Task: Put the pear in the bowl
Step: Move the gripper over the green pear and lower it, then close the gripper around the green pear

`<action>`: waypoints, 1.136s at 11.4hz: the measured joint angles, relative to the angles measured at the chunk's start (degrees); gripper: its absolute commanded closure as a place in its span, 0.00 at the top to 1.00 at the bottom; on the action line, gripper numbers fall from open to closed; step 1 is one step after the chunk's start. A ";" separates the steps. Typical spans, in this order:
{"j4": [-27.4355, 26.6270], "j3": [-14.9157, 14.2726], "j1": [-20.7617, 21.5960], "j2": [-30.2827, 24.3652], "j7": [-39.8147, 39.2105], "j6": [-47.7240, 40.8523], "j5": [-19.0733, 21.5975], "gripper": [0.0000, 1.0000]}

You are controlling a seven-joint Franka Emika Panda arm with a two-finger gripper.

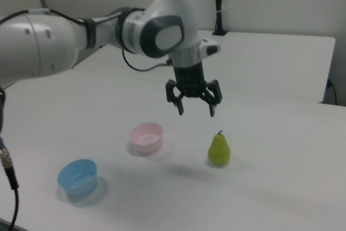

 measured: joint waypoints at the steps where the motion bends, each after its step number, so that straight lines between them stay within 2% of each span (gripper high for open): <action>1: 0.04 -0.02 -0.03 2.86 0.00 3.09 -0.01 1.00; 3: 0.19 -0.23 -0.03 7.61 0.00 7.77 -0.09 1.00; 6: 0.17 -0.39 -0.03 10.96 0.00 12.67 -0.84 1.00; 7: 0.10 -0.43 -0.03 11.67 0.00 14.18 -1.09 0.93; 8: 0.09 -0.44 -0.03 12.33 0.00 14.63 -1.18 0.75; 9: 0.09 -0.45 -0.03 12.77 -0.02 14.84 -2.04 0.45; 10: -0.06 -0.51 -0.05 12.97 -0.02 14.86 -3.33 0.00; 13: -0.56 -0.60 -0.24 13.15 -0.18 16.19 -3.88 0.00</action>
